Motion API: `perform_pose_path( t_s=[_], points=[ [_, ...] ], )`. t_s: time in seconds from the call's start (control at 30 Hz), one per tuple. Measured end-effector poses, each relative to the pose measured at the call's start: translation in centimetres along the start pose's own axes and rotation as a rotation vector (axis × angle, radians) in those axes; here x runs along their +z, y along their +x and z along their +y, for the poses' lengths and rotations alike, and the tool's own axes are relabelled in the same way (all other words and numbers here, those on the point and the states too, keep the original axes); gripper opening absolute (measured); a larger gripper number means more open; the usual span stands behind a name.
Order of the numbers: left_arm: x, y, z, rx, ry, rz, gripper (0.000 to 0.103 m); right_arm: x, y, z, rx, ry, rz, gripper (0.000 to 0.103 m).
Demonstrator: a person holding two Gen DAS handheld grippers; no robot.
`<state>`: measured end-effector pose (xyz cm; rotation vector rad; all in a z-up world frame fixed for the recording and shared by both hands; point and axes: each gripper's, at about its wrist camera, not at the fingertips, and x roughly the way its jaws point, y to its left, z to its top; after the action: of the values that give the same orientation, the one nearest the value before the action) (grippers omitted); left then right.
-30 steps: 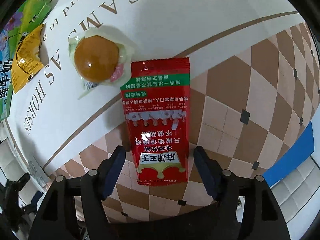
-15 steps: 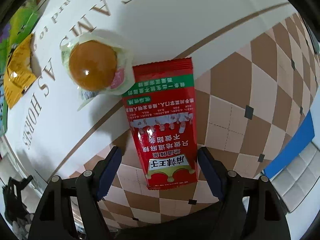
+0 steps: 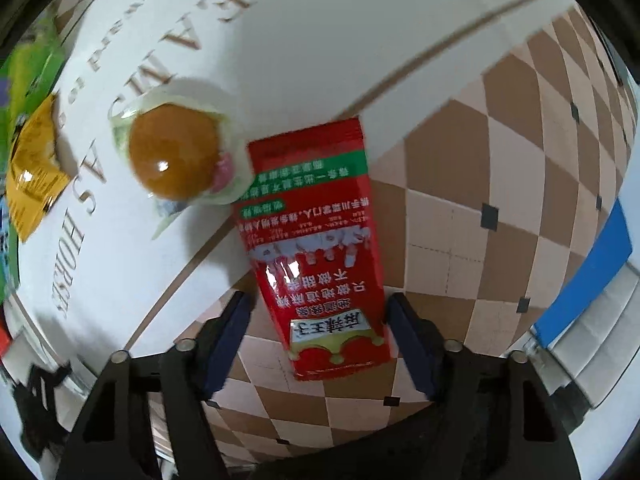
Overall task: Organize snacks
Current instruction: 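Grasp the red sauce sachet with the right tool while the left tool grasps the white Mitz bag, then carry the sachet and Mitz bag into the box and open both tools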
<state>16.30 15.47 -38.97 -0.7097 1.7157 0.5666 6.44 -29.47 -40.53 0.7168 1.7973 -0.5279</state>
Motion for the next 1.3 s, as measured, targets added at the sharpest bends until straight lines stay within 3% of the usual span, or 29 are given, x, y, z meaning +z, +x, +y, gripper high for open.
perform_pose_path(
  t_s=[0.13, 0.3, 0.4, 0.5, 0.53, 0.7, 0.8, 0.97, 1.0, 1.07, 1.2, 1.3],
  points=[
    [-0.6, -0.1, -3.9, 0.066, 0.248, -0.064, 0.090, -0.3, -0.3, 1.4, -0.025, -0.077, -0.002, 0.066],
    [-4.1, 0.6, -8.6, 0.165, 0.584, -0.129, 0.090, -1.1, -0.5, 3.1, -0.058, -0.179, -0.004, 0.066],
    [-5.9, 1.0, -10.2, 0.227, 0.727, -0.167, 0.091, -1.8, -0.5, 4.4, -0.062, -0.260, 0.013, 0.066],
    [-5.7, 1.0, -10.2, 0.200, 0.690, -0.106, 0.090, -2.0, -1.2, 3.1, 0.009, -0.188, 0.024, 0.067],
    [-5.4, 0.9, -9.7, 0.223, 0.659, -0.092, 0.090, -1.9, -1.5, 2.5, 0.036, -0.155, 0.018, 0.068],
    [-2.5, 1.4, -6.8, 0.113, 0.401, -0.007, 0.091, -0.5, -1.7, 1.1, 0.102, -0.034, 0.033, 0.081],
    [-1.9, 2.2, -5.7, 0.123, 0.347, 0.025, 0.092, 0.2, -2.1, 2.2, 0.065, -0.045, 0.005, 0.084],
    [-2.0, 2.0, -7.6, 0.124, 0.371, -0.018, 0.090, -0.8, -2.4, 5.6, -0.030, -0.095, -0.039, 0.081],
    [-2.2, 1.9, -7.8, 0.125, 0.395, -0.037, 0.088, -1.0, -2.6, 6.1, -0.035, -0.108, -0.052, 0.075],
    [-3.6, 1.5, -8.4, 0.130, 0.464, -0.084, 0.069, -1.7, -3.2, 7.4, -0.047, -0.156, -0.072, 0.061],
    [-5.5, 1.6, -9.8, 0.185, 0.613, -0.138, 0.069, -2.6, -3.7, 8.9, -0.078, -0.211, -0.088, 0.057],
    [-6.3, 1.8, -10.1, 0.201, 0.666, -0.144, 0.069, -4.6, -3.7, 10.5, -0.082, -0.244, -0.099, 0.053]
  ],
)
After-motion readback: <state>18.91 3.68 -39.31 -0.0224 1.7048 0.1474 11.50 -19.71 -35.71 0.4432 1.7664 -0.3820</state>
